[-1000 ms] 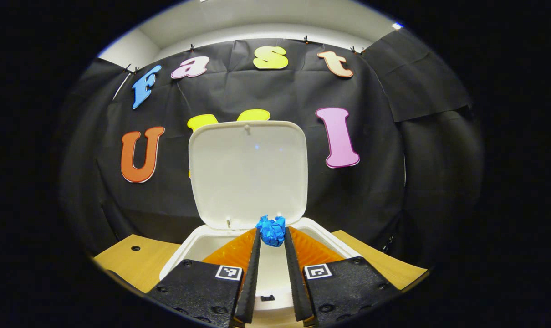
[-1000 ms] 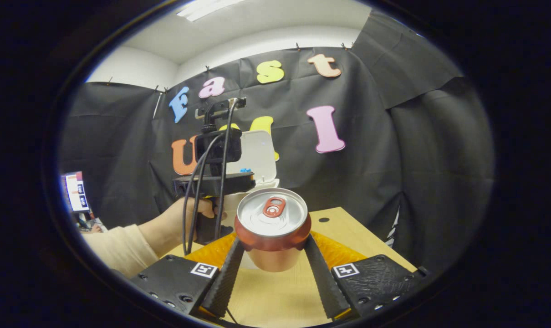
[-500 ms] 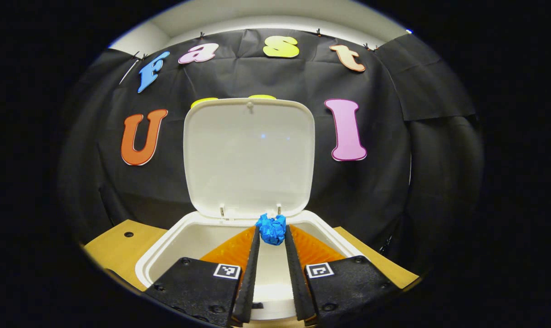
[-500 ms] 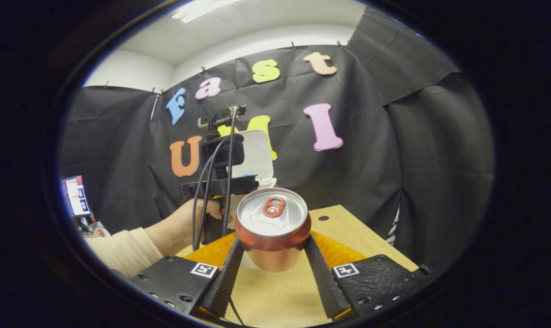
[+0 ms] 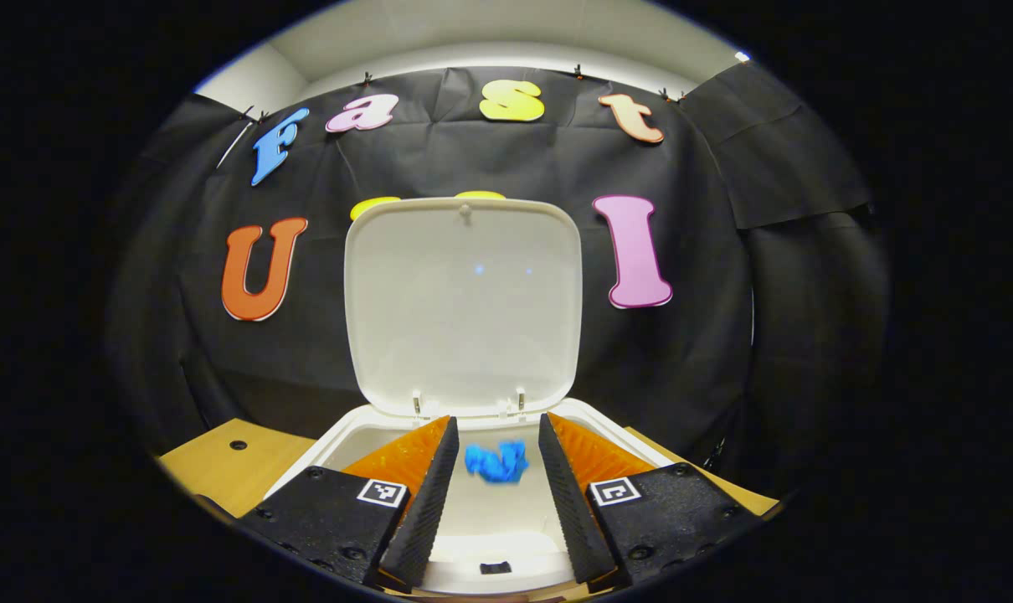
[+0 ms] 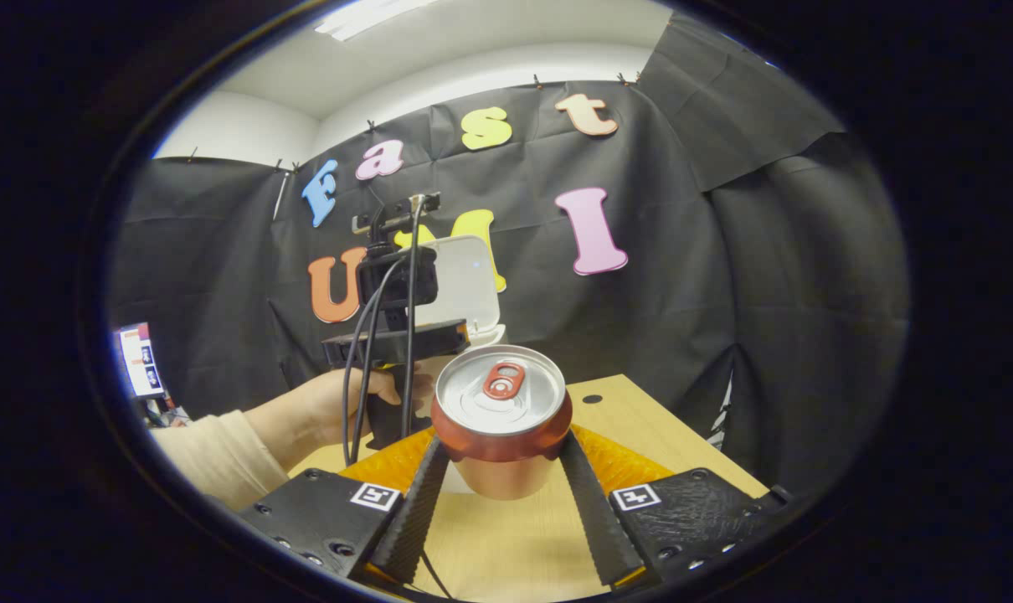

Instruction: Press the lid of the desktop garbage bin to open it, pick up the crumpled paper on the desktop and throw it into the bin, then pick up the pop can on the desktop and drop it into the bin, and finally close the garbage bin lid.

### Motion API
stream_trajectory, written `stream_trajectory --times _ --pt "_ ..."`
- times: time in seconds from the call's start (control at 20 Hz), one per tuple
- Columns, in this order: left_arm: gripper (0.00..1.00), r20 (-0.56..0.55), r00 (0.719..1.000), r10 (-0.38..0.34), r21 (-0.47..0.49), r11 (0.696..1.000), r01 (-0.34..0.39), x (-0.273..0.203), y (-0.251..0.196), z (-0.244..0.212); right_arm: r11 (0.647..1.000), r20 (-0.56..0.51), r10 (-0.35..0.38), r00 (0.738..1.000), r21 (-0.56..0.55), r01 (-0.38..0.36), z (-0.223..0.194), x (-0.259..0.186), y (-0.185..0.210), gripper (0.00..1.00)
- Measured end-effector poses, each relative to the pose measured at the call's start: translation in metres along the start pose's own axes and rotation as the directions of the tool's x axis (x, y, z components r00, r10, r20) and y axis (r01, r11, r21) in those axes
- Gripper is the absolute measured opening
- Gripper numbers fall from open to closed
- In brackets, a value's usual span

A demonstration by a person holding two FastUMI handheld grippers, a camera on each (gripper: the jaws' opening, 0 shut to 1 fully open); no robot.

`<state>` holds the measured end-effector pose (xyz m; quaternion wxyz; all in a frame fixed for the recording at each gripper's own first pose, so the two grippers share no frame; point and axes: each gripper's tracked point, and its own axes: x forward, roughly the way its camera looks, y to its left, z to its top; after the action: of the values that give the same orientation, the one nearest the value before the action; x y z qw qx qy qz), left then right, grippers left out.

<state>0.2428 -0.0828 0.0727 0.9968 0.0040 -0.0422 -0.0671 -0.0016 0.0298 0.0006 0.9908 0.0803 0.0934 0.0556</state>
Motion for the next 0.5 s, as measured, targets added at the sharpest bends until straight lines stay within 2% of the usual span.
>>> stream_trajectory --times 0.05,0.1,0.15,0.2,0.35,0.4,0.5 --pt "0.66 0.010 1.000 -0.005 -0.001 1.000 0.005 -0.004 0.002 0.001 1.000 -0.001 -0.001 1.000 -0.004 0.001 -0.001 0.001 0.001 0.77" --pt "0.89 0.010 1.000 -0.010 0.000 1.000 0.010 -0.004 0.003 0.000 1.000 -0.002 0.000 1.000 -0.008 0.000 -0.002 0.002 0.002 0.77" --pt "0.90 0.001 1.000 -0.019 0.000 1.000 0.019 -0.006 0.004 -0.002 1.000 -0.005 0.001 1.000 -0.012 -0.001 -0.003 0.003 0.003 0.76" --pt "0.96 -0.001 1.000 -0.029 -0.002 1.000 0.029 -0.009 0.003 -0.002 1.000 -0.009 0.002 1.000 -0.017 -0.002 -0.005 0.004 0.004 0.77" --pt "0.97 0.008 1.000 -0.005 -0.012 1.000 0.005 -0.022 0.012 0.000 1.000 -0.019 -0.006 1.000 -0.024 0.005 -0.010 0.008 0.006 0.77" --pt "0.97 0.010 1.000 -0.017 0.008 1.000 0.016 -0.028 0.011 0.001 0.999 -0.016 -0.014 1.000 -0.029 0.013 -0.010 0.009 0.006 0.77" --pt "0.98 0.049 0.999 0.010 0.075 0.997 -0.013 -0.050 0.017 0.008 0.998 -0.003 -0.039 0.999 -0.043 0.039 -0.010 0.011 0.005 0.77"
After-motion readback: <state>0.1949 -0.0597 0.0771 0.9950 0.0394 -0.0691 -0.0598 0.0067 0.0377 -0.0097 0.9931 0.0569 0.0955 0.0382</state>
